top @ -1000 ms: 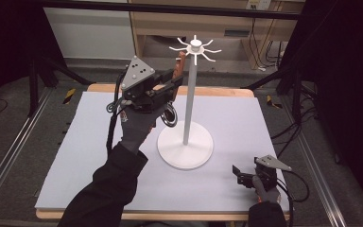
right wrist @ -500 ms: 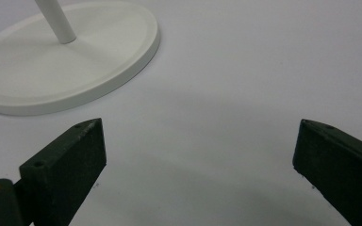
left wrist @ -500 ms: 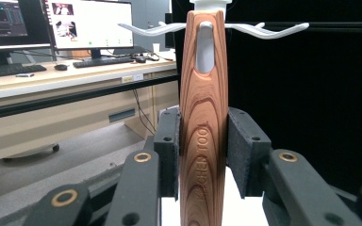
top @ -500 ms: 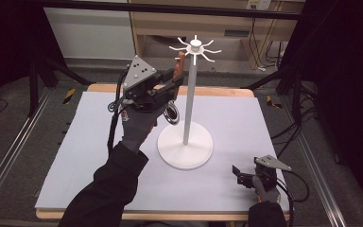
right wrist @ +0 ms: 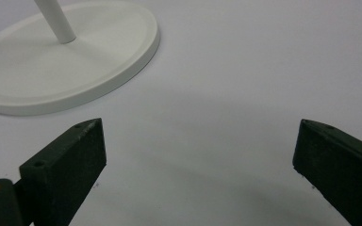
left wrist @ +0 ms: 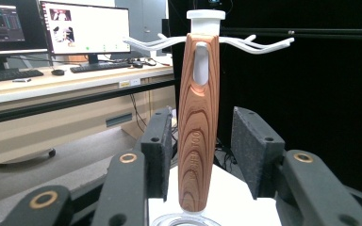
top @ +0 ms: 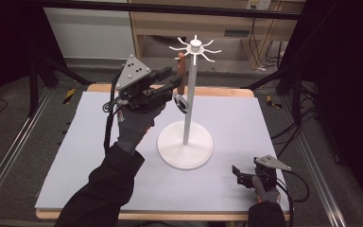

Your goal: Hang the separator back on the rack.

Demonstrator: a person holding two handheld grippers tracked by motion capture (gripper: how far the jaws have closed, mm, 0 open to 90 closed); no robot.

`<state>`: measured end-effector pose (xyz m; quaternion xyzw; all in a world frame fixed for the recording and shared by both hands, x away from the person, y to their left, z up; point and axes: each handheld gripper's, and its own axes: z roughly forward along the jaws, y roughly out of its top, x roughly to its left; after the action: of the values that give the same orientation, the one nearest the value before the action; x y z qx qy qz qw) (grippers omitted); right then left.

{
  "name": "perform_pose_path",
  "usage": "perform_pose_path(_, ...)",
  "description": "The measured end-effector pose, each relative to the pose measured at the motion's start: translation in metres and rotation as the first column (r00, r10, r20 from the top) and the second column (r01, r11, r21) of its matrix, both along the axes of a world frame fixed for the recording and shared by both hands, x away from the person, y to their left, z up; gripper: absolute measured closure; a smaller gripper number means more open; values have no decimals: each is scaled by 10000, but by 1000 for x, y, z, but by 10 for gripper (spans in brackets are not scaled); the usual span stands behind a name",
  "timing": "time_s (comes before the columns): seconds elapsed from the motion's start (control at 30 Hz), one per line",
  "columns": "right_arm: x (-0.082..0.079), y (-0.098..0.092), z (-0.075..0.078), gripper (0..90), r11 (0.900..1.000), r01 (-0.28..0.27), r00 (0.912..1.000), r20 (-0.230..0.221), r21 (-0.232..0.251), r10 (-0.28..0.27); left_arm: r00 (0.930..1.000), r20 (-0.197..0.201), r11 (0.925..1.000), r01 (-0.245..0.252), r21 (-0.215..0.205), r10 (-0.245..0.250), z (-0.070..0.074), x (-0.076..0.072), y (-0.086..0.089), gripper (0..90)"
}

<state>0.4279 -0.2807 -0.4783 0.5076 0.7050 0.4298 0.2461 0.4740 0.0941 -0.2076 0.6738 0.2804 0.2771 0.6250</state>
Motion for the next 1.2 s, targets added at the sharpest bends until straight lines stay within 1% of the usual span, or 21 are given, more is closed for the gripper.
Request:
perform_pose_path(0.07,0,0,0,37,10000,-5,10000,-5,-2,5,10000,-34,10000,21,43,-21,-1,-1,1,564)
perform_pose_path(0.1,0,0,0,37,10000,-18,10000,-24,-8,18,10000,-34,9998,42,208,-41,-2,-3,2,541)
perform_pose_path(0.33,0,0,-1,37,10000,-35,10000,-19,-29,34,9997,-218,9991,103,400,-94,-11,-8,13,479)
perform_pose_path(0.43,1,1,-1,37,10000,-6,10000,-31,-80,5,9995,-326,9989,60,457,-45,-19,-11,21,458)
perform_pose_path(0.47,1,1,-2,37,10000,-26,10000,-60,-96,26,9992,-405,9987,7,508,14,-25,-12,28,441)
perform_pose_path(0.53,1,1,-2,37,10000,-8,10000,-64,-84,7,9989,-475,9987,-27,517,51,-28,-12,32,428)
perform_pose_path(0.6,1,1,-2,37,9999,-9,10000,-58,-104,8,9970,-777,9994,-1,341,27,-40,-12,45,416)
perform_pose_path(0.63,1,1,-2,37,9999,-9,10000,-58,-104,8,9970,-777,9994,-1,341,27,-40,-12,45,413)
perform_pose_path(0.7,1,1,-2,37,9999,-7,10000,-72,-111,6,9939,-1060,9989,-271,377,309,-52,-11,58,402)
perform_pose_path(0.77,1,2,-2,37,9999,-10,10000,-80,-124,9,9928,-1112,9980,-393,486,445,-56,-11,63,389)
perform_pose_path(0.8,1,2,-3,37,9999,-12,10000,-84,-172,10,9905,-1202,9962,-599,640,673,-64,-11,71,386)
perform_pose_path(0.83,1,2,-3,37,9999,-12,10000,-84,-172,10,9905,-1202,9962,-599,640,673,-64,-11,71,381)
perform_pose_path(0.87,1,2,-3,37,9998,-3,10000,-88,-178,1,9880,-1281,9935,-762,843,867,-72,-11,79,379)
perform_pose_path(0.9,1,2,-3,37,9998,-3,10000,-88,-178,1,9880,-1281,9935,-762,843,867,-72,-11,79,377)
perform_pose_path(0.93,1,2,-3,36,9999,4,10000,-90,-173,-6,9855,-1369,9918,-880,928,1002,-82,-12,88,374)
perform_pose_path(0.97,1,2,-3,36,9998,26,9999,-111,-186,-28,9855,-1369,9918,-880,928,1002,-82,-12,88,373)
perform_pose_path(1.03,1,2,-3,37,9998,4,9999,-112,-217,-6,9828,-1452,9898,-997,1018,1140,-93,-12,95,370)
perform_pose_path(1.1,1,2,-3,37,9998,6,9999,-110,-215,-8,9784,-1654,9880,-1059,1125,1237,-105,-12,100,367)
perform_pose_path(1.13,1,2,-3,36,9998,10,9999,-107,-221,-13,9732,-1890,9860,-1078,1270,1308,-116,-10,105,365)
perform_pose_path(1.17,1,2,-3,36,9998,10,9999,-107,-221,-13,9732,-1890,9860,-1078,1270,1308,-116,-10,105,363)
perform_pose_path(1.2,1,2,-3,36,9996,7,10000,-97,-265,-10,9674,-2084,9832,-1155,1416,1437,-127,-10,109,362)
